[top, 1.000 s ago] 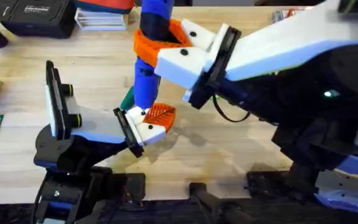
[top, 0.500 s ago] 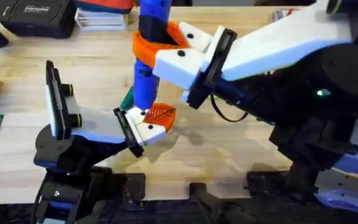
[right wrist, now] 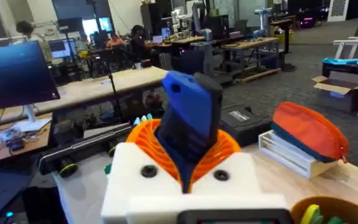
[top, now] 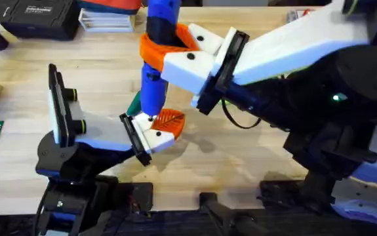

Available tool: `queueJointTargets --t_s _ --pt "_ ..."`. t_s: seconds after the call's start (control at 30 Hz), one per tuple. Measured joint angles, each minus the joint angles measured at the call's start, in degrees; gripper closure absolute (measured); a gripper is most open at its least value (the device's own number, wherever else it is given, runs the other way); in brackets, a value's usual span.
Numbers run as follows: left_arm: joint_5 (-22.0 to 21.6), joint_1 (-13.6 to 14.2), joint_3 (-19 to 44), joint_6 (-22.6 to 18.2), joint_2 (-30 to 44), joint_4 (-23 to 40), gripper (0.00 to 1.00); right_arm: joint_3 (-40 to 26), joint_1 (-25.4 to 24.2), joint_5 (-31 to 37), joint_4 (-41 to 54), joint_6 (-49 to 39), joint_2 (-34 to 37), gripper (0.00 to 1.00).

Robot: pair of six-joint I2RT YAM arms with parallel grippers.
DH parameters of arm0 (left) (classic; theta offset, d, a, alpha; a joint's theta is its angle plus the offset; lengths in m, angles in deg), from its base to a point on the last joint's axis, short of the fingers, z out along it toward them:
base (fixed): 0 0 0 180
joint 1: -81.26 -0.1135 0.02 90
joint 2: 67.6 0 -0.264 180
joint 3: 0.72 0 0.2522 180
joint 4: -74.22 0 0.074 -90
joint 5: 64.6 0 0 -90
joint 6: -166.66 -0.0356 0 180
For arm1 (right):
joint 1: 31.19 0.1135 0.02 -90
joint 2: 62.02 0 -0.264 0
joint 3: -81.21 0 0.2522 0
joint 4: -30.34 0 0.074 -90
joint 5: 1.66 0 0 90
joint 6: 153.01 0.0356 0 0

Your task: Pick up the gripper from the table and insert it into the empty holder that is missing its gripper. Then pick up a screw, insert it into the mounting hole, and use the screwdriver to tighten it. Finally, clean up the table by picking up the vegetable and placing it into the bucket.

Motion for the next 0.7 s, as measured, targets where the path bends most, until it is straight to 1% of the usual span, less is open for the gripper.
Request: queueJointTargets --t_s 0.33,0.47,0.57,0.7 --pt "0.0 0.0 0.0 0.0 0.0 0.0 0.996 0.0 0.0 0.0 -0.1 0.2 0.0 0.976" --pt "0.0 0.0 0.0 0.0 0.0 0.0 0.996 0.0 -0.4 -0.1 -2.9 0.2 0.0 0.976" --pt "0.0 0.0 0.0 0.0 0.0 0.0 0.996 0.1 -2.3 -0.5 -6.4 0.2 -1.6 0.976" --pt "0.0 0.0 0.0 0.0 0.0 0.0 0.996 0.1 -6.1 -0.5 -6.8 0.1 -4.9 0.976"
